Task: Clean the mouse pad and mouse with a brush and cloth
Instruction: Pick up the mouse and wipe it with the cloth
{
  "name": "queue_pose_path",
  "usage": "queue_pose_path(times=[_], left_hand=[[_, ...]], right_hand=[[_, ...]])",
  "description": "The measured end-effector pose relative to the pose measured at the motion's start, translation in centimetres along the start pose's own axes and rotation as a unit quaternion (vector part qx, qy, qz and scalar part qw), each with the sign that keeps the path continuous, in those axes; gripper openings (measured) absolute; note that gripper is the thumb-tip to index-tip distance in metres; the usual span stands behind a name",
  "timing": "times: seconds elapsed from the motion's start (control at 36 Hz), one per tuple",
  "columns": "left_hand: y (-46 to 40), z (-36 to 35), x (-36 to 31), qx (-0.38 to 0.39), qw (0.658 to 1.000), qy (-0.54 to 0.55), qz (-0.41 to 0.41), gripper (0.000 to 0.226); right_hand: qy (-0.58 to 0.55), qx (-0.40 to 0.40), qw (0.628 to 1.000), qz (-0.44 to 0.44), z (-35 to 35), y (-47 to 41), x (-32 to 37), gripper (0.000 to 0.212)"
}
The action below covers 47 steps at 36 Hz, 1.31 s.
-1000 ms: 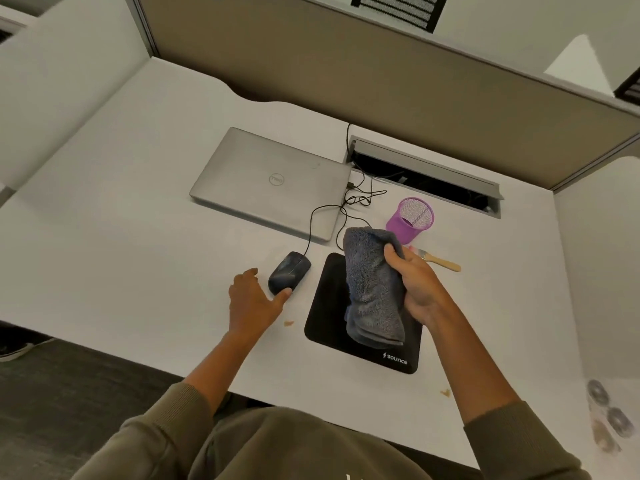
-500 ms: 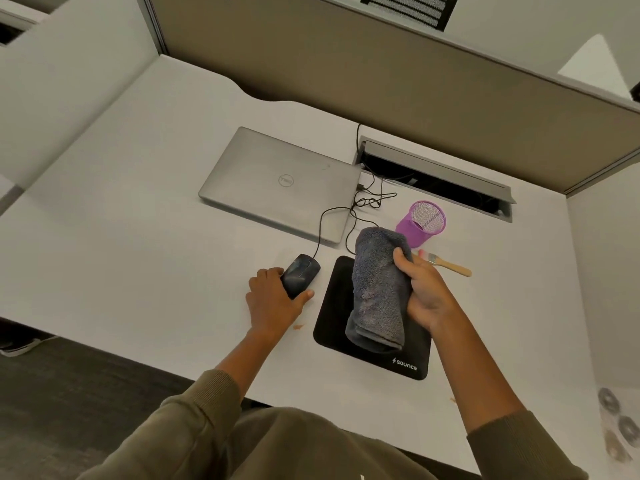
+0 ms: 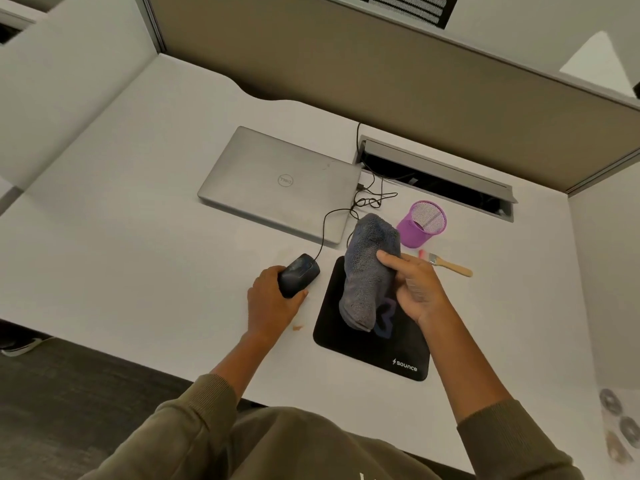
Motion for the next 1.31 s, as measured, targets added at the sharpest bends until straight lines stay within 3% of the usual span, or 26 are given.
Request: queue_pose_path(times=[0.08,0.19,0.42,0.5,0.67,0.86,1.17,1.31], left_hand=[[0.0,0.4,0.0,-0.001,0.999,0.044,-0.020,0.064],[-0.2,1.3,-0.2,-0.021,0.995,0.079,-0.060,0.064],[0.1,3.7,-2.7,-0.044,0.977,0.126,-0.164,0.067],[0.2,4.5,-3.9,-0.047,0.971,0.133,-0.193,0.068],[0.2,5.9,-6.0,-0.050,0.965,0.151,-0.211,0.066],[0.0,6.6,-6.7,-0.038,0.963,0.149,-0.221,0.064],[-0.3,7.2,-8.7,0.025,0.964,0.060,-0.257,0.061],[-0.4,6.8,-9.6,0.050,0.969,-0.018,-0.241,0.078]], right_hand=[[0.016,-0.023,0.999,0.026,0.0,-0.6,-0.1,0.030],[0.168,-0.073,0.979,0.086,-0.7,-1.1,-0.5,0.027],[0.442,-0.064,0.856,0.260,-4.5,-2.5,-1.1,0.024],[0.475,-0.051,0.835,0.272,-6.1,-2.7,-1.4,0.023],[0.434,0.005,0.872,0.226,-8.5,-2.2,-2.3,0.015],[0.337,0.004,0.925,0.173,-8.9,-1.3,-2.3,0.017],[0.334,-0.010,0.929,0.160,-8.4,-0.7,-2.3,0.032],[0.325,-0.022,0.932,0.159,-8.6,0.0,-2.4,0.029]])
Point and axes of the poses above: each hand's wrist, its own y-axis away from the middle knuckle, its own z-axis out of the back of the hand, x = y × z, the point moved 2 cm from there along -y, towards the middle knuckle, and after that the axes turned 15 degrees about -y, right-handed, at the moved point
